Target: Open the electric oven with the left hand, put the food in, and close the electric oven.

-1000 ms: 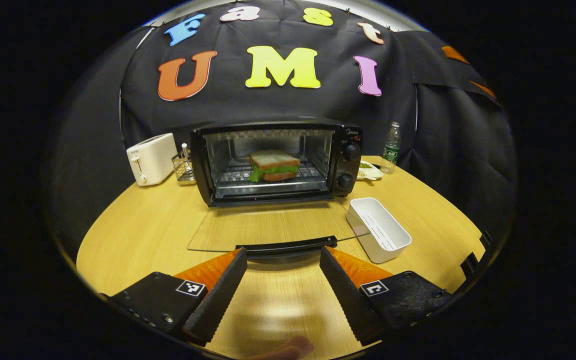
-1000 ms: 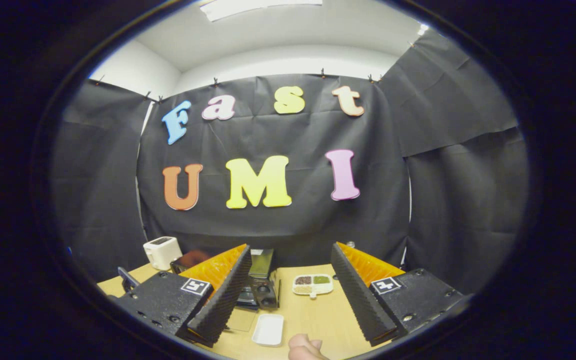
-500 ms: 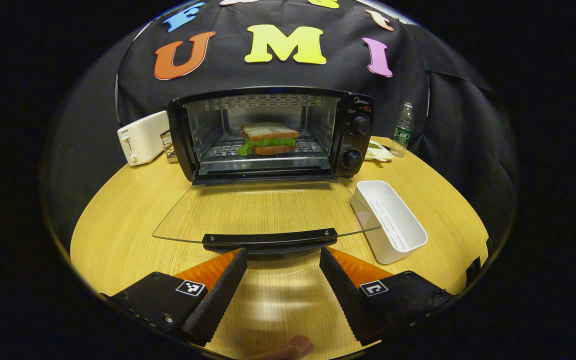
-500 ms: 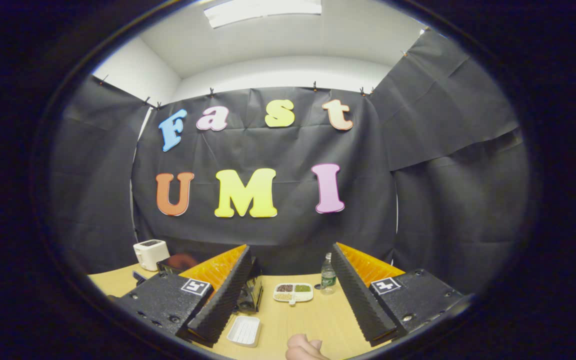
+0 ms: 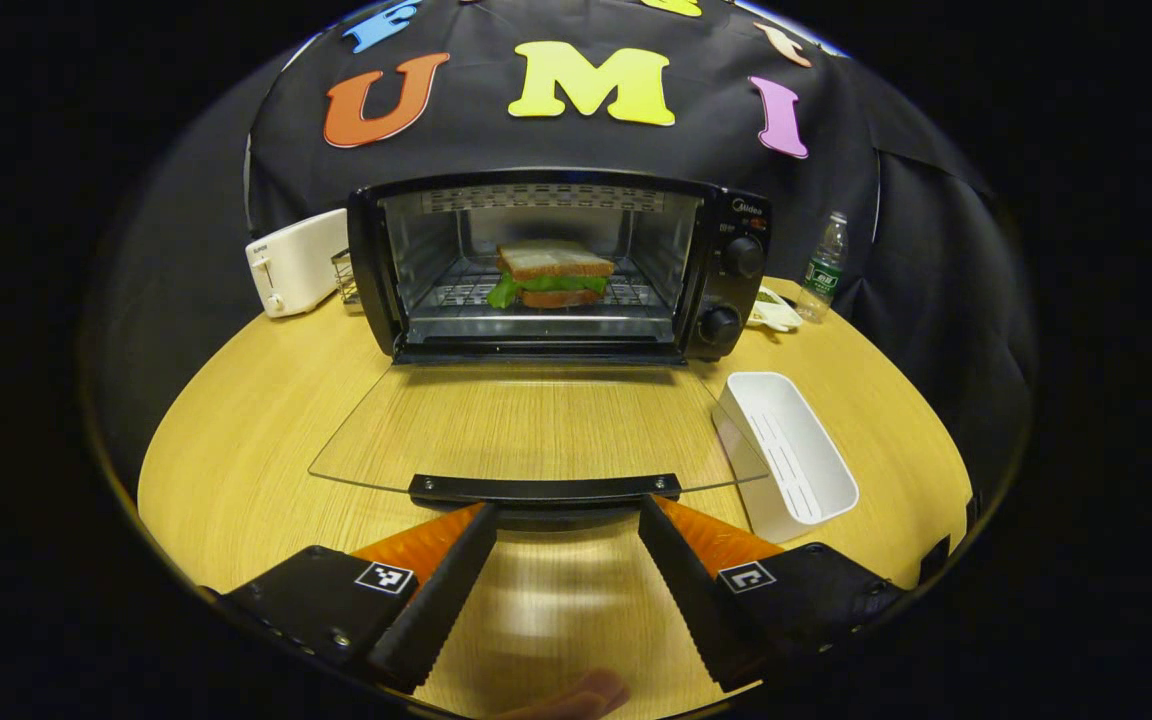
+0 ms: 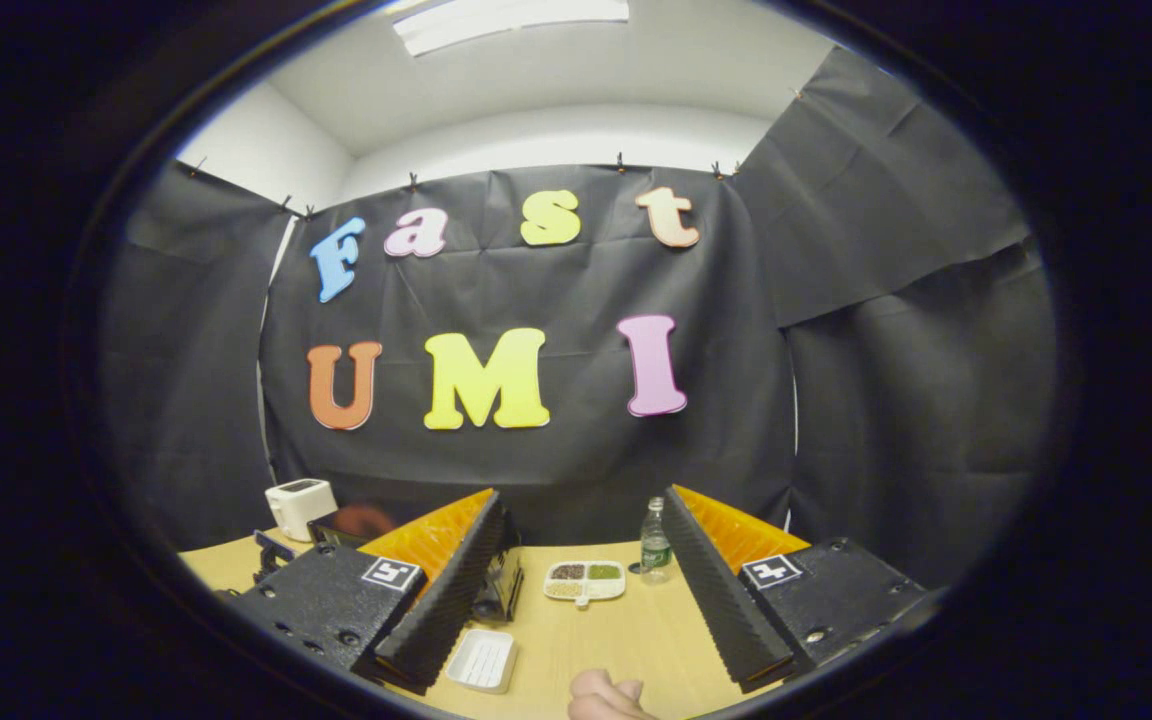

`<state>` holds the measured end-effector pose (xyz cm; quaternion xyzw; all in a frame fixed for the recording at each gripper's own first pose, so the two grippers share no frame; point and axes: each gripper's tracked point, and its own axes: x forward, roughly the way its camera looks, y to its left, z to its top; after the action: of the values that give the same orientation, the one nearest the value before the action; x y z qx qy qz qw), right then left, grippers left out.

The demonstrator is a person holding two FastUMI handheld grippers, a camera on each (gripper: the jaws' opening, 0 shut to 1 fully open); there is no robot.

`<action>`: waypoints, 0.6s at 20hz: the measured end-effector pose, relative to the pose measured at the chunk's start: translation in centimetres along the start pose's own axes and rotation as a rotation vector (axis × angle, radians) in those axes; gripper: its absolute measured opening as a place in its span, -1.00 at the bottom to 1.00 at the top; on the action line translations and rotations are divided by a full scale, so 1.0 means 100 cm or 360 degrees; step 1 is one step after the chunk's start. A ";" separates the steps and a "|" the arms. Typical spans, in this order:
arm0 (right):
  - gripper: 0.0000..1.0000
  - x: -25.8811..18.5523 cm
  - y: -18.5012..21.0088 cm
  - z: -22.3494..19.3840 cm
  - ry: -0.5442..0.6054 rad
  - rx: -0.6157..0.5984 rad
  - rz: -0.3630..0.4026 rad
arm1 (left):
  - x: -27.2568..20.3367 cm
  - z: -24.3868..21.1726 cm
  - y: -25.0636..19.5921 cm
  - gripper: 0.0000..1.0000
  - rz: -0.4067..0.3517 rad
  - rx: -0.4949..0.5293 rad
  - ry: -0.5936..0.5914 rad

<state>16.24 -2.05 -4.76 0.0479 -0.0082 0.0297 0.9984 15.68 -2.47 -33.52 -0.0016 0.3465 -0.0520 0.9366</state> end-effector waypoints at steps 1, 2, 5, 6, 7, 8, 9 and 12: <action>0.97 -0.001 -0.002 0.000 -0.0003 0.0005 -0.0007 | -0.003 0.006 0.000 0.91 0.0003 0.0013 -0.0019; 0.97 0.000 -0.005 0.000 -0.0007 0.0009 -0.0020 | -0.006 0.013 0.000 0.90 0.0008 0.0018 -0.0045; 0.97 0.000 -0.015 0.003 -0.0033 0.0007 -0.0079 | -0.012 0.033 0.000 0.89 0.0021 0.0036 -0.0109; 0.97 0.001 -0.016 0.003 -0.0040 0.0006 -0.0091 | -0.013 0.037 0.000 0.89 0.0027 0.0036 -0.0121; 0.97 0.001 -0.016 0.002 -0.0040 0.0010 -0.0094 | -0.014 0.044 0.000 0.89 0.0035 0.0034 -0.0133; 0.97 0.001 -0.016 0.000 -0.0038 0.0015 -0.0095 | -0.015 0.050 0.000 0.90 0.0042 0.0040 -0.0149; 0.97 0.001 -0.017 -0.002 -0.0028 0.0015 -0.0097 | -0.016 0.055 0.000 0.90 0.0048 0.0050 -0.0168; 0.96 0.002 -0.021 -0.008 -0.0007 0.0014 -0.0103 | -0.017 0.070 0.001 0.89 0.0069 0.0077 -0.0205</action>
<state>16.55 -4.02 -5.73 0.0526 -0.0088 -0.0025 0.9986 18.99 -2.40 -27.14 0.0251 0.2842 -0.0400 0.9576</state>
